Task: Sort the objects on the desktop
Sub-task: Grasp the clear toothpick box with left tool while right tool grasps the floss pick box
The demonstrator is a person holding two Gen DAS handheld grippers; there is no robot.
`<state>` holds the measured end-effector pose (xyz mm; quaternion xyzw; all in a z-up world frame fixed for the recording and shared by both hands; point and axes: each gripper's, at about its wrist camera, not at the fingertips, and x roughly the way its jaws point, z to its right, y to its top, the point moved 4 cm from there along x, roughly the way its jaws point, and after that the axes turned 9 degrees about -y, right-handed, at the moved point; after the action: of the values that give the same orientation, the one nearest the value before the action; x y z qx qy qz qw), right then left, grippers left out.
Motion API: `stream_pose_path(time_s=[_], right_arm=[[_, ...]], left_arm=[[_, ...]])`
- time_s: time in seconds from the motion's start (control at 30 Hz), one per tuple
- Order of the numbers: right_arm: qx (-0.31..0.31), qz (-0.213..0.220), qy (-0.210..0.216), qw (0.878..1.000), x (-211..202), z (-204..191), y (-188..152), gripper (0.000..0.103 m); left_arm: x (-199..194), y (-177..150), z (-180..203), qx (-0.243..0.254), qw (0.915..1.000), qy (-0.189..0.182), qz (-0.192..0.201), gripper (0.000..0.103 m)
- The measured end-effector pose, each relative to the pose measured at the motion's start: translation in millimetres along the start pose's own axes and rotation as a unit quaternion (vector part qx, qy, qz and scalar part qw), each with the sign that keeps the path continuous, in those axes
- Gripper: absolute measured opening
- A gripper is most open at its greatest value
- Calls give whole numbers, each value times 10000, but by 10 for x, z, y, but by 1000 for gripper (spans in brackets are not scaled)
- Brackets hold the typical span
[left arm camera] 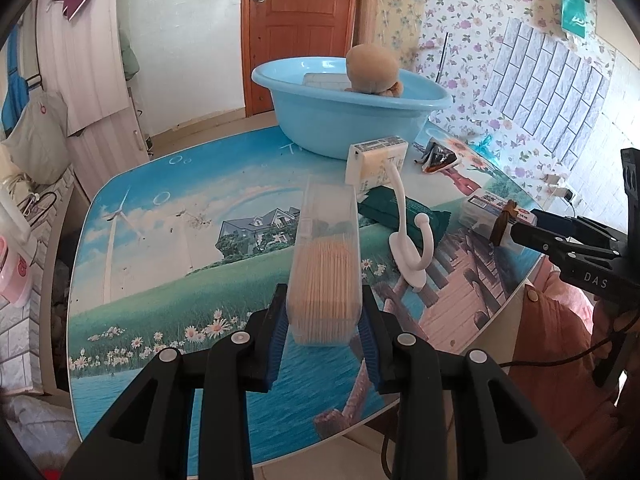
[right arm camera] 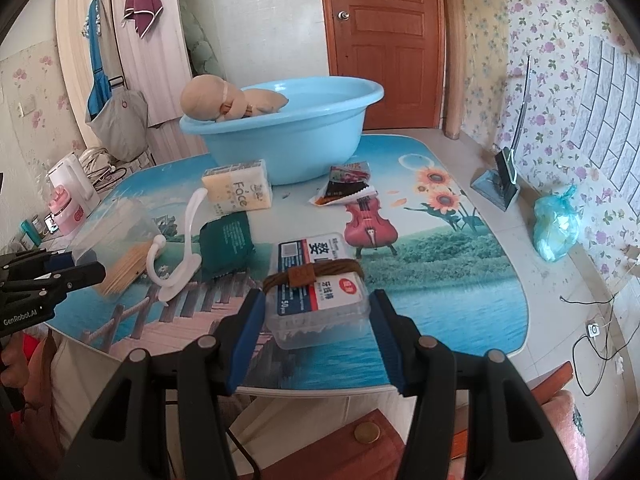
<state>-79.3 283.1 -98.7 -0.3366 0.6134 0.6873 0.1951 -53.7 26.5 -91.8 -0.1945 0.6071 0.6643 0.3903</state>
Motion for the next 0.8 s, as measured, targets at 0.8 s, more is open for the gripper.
stream_pose_path(time_s=[0.8], right_arm=[[-143,-209,-29,9997,151,-68,-60,54]], left_arm=[[167,11,0,128,9997,121,-142,34]])
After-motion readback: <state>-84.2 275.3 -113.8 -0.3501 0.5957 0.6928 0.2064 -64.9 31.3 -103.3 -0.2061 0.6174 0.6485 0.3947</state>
